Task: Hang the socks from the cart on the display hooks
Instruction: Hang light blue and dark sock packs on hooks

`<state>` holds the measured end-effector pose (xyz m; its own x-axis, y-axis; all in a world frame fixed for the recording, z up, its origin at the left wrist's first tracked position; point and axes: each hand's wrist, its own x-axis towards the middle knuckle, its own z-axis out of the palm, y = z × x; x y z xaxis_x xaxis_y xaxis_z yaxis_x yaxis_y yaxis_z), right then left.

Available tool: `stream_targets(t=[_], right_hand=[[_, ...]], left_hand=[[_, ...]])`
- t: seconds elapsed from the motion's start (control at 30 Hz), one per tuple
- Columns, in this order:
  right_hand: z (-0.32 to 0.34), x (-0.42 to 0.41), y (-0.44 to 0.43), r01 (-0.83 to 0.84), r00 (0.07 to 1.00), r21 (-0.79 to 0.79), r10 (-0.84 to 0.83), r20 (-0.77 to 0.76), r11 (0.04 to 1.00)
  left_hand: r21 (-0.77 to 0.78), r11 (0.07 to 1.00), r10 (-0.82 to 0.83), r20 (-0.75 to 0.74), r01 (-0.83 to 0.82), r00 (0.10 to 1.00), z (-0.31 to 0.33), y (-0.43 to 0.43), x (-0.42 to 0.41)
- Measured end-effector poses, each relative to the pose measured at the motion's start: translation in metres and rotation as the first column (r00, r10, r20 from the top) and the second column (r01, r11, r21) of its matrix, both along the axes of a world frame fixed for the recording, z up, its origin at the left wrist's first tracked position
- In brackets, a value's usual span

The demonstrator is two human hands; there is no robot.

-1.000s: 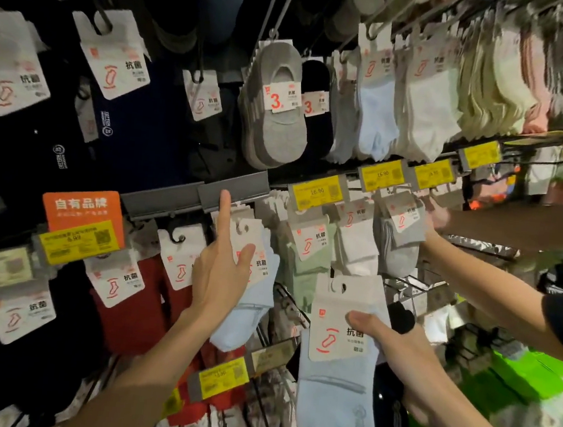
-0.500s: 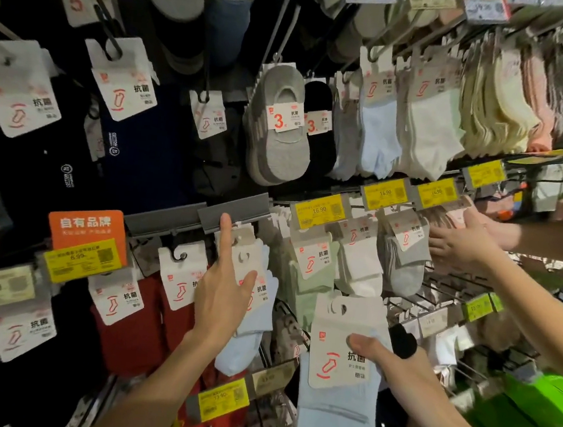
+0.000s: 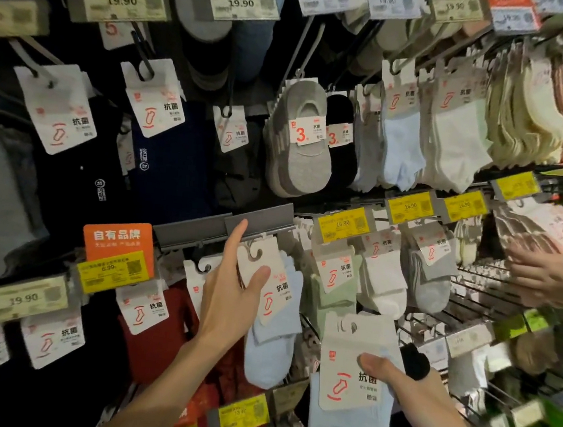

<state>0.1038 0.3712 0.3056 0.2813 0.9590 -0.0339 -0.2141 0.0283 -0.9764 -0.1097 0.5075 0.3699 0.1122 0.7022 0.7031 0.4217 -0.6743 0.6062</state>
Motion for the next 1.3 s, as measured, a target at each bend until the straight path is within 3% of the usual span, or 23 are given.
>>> stream_targets(t=[0.47, 0.77, 0.93, 1.03, 1.13, 1.2, 1.3], right_hand=[[-0.003, -0.006, -0.002, -0.03, 0.998, 0.032, 0.032, -0.058, 0.999], [0.0, -0.007, -0.001, -0.048, 0.997, 0.031, 0.05, -0.05, 0.998], [0.001, -0.011, -0.004, -0.023, 0.999, 0.057, 0.026, -0.047, 0.998], [0.001, -0.014, -0.005, 0.007, 0.998, 0.079, -0.002, -0.06, 0.997], [0.002, -0.019, -0.004, 0.011, 0.997, 0.102, -0.003, -0.079, 0.995], [0.004, -0.025, -0.001, -0.013, 0.995, 0.122, 0.025, -0.094, 0.992], [0.01, -0.041, 0.002, -0.042, 0.992, 0.145, 0.058, -0.112, 0.989]], left_hand=[[0.045, 0.986, 0.159, 0.058, -0.161, 0.986, 0.005, 0.009, 0.019], [0.194, 0.945, 0.29, -0.123, -0.263, 0.949, -0.007, 0.012, 0.016], [0.244, 0.906, 0.405, -0.261, -0.346, 0.876, -0.009, -0.001, 0.013], [0.172, 0.922, 0.383, -0.276, -0.346, 0.882, -0.018, -0.018, 0.001], [0.051, 0.982, 0.186, -0.158, -0.18, 0.97, -0.035, -0.058, -0.002], [-0.152, 0.988, 0.027, -0.012, -0.029, 1.0, -0.037, -0.088, 0.004], [-0.45, 0.879, -0.096, 0.154, 0.156, 0.983, -0.031, -0.108, 0.014]])
